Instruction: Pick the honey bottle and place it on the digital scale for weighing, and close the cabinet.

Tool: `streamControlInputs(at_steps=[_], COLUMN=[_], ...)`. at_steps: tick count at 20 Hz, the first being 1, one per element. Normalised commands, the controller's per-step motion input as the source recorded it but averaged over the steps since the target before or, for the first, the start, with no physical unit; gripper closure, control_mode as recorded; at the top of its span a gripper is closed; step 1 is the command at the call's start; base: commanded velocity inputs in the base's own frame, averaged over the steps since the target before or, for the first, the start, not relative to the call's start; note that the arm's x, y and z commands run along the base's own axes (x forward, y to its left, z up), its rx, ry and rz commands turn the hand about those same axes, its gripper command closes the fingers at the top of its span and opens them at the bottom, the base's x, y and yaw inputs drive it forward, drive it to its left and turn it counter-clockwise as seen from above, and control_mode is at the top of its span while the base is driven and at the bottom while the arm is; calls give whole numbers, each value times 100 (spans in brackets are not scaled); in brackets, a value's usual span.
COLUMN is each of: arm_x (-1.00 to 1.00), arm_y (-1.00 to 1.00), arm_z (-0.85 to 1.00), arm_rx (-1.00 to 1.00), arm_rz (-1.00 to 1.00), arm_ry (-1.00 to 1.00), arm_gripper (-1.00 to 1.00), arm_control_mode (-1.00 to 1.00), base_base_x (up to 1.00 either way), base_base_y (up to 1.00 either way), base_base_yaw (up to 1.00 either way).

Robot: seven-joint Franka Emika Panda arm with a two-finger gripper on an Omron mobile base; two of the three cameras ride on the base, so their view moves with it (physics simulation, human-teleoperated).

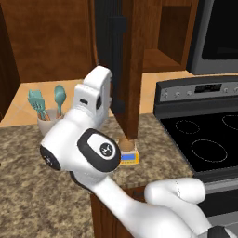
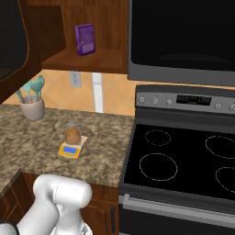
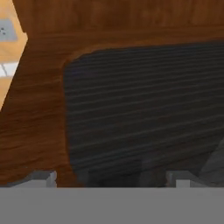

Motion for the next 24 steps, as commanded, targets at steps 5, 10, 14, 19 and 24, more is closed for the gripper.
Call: streamControlInputs(at_steps=[5,10,14,19,24], arm_x=[3,3,37,91,100], arm_y=[-98,-100,-100,-100,-95], arm_z=[32,26,5,-12,-22], arm_rx=[23,23,21,29,30], arm_rz=[-22,-15,-2,11,21], arm_ry=[0,1,11,6,0], arm_gripper=[-100,-100,-100,-100,-100], arm_control_mode=[-100,-100,-100,-100,-100], base_base_x=[0,0,0,0,0], base_base_y=[0,0,0,0,0], base_base_yaw=[0,0,0,0,0])
